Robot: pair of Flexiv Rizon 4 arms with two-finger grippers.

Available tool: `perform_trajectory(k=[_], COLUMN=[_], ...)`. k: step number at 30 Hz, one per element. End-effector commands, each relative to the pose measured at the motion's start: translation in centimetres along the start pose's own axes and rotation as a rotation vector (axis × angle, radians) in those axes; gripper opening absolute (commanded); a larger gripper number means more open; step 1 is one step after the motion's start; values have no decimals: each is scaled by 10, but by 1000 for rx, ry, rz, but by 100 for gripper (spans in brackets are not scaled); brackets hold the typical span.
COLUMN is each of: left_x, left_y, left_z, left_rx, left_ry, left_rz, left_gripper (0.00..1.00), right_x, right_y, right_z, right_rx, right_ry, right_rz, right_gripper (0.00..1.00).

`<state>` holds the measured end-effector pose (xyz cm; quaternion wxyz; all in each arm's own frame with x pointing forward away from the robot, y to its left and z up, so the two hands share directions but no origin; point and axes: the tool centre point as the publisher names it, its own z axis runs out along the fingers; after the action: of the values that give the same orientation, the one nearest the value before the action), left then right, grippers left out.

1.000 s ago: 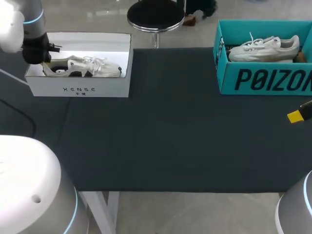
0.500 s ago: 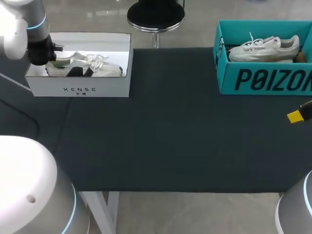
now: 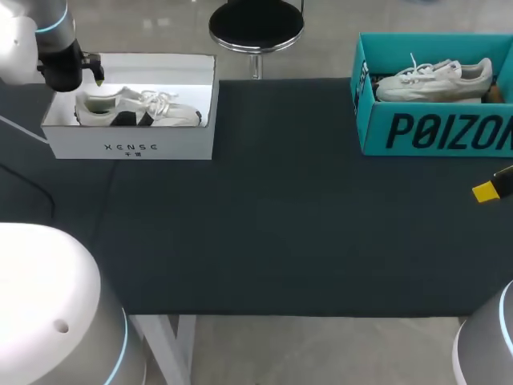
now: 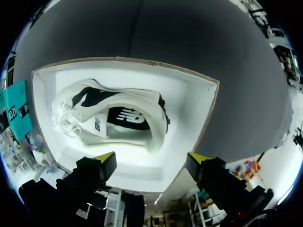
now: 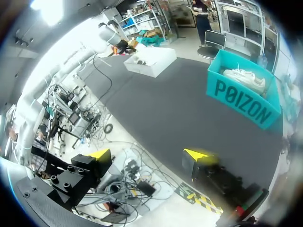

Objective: Take the shoe out of the shoebox, open the shoe tongue, remove and reinsert the insole, then place the shoe into the shoebox

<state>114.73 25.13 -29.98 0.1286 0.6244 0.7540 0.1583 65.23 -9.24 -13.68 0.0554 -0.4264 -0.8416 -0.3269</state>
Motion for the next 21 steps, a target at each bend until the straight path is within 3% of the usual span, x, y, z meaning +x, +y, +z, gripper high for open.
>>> perform_trajectory(k=[1,7,8,12,21], left_x=[-5,-35,-42,-64,-86], left_y=[1,-11,-14,-29,-59], left_z=[-17,-52,-55,-71,-101], left_rx=[42,100,62,66,103], left_ry=[16,-1,29,35,-20], left_rz=[-109,-323,-364,-447,-445], left_gripper=[100,100,100,100,100], right_x=[5,5,5,5,5], right_y=[-10,-10,-10,-10,-10], right_z=[0,0,0,0,0], right_rx=[-44,-44,-44,-44,-44], right_ry=[-11,-11,-11,-11,-11], right_rz=[1,1,1,1,1], right_gripper=[100,100,100,100,100])
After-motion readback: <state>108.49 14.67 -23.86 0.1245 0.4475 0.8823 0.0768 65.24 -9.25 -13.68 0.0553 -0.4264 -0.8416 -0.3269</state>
